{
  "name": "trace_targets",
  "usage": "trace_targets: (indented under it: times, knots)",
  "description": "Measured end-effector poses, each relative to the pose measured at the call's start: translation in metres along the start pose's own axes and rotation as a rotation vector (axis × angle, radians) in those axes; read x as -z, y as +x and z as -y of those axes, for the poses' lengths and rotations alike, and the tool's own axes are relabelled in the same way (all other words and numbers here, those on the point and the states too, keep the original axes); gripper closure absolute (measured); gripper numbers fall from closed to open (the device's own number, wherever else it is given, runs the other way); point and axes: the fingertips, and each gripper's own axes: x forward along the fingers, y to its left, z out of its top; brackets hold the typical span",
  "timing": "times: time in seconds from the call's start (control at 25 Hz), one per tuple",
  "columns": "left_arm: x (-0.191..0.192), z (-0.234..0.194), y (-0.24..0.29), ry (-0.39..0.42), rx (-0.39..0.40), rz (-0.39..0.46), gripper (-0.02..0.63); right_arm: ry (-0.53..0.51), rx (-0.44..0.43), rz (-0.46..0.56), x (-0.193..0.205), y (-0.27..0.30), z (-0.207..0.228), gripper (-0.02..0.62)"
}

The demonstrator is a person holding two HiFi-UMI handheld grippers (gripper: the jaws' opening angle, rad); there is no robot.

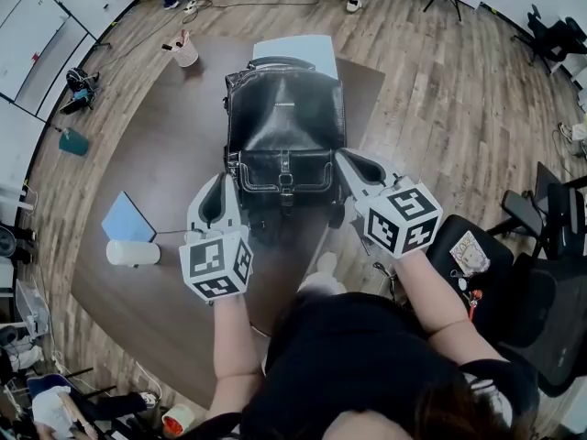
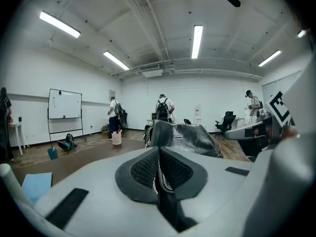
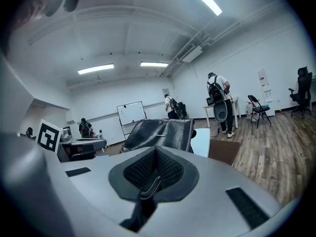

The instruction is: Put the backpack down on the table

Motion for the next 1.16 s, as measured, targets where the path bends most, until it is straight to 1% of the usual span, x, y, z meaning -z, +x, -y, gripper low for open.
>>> trace_targets:
  times: [0.2, 0.36, 0.72, 1.16]
  knots:
    - [0.009, -0.002, -0.002, -0.011, 0.010, -0.029, 0.569, -0.015, 0.018, -0.014, 0.003, -0.003, -0.002, 0.578]
    - [0.013, 0.000, 0.000, -0.005, 0.023, -0.039, 0.569, -0.006, 0.032, -0.019, 0.007, -0.004, 0.000, 0.578]
    - [0.014, -0.006, -0.004, -0.011, 0.031, -0.039, 0.569, -0.003, 0.033, -0.034, 0.011, -0.001, -0.007, 0.578]
    - [0.015, -0.009, -0.005, -0.014, 0.025, -0.032, 0.569, 0.009, 0.050, -0.036, 0.014, 0.001, 0.000, 0.578]
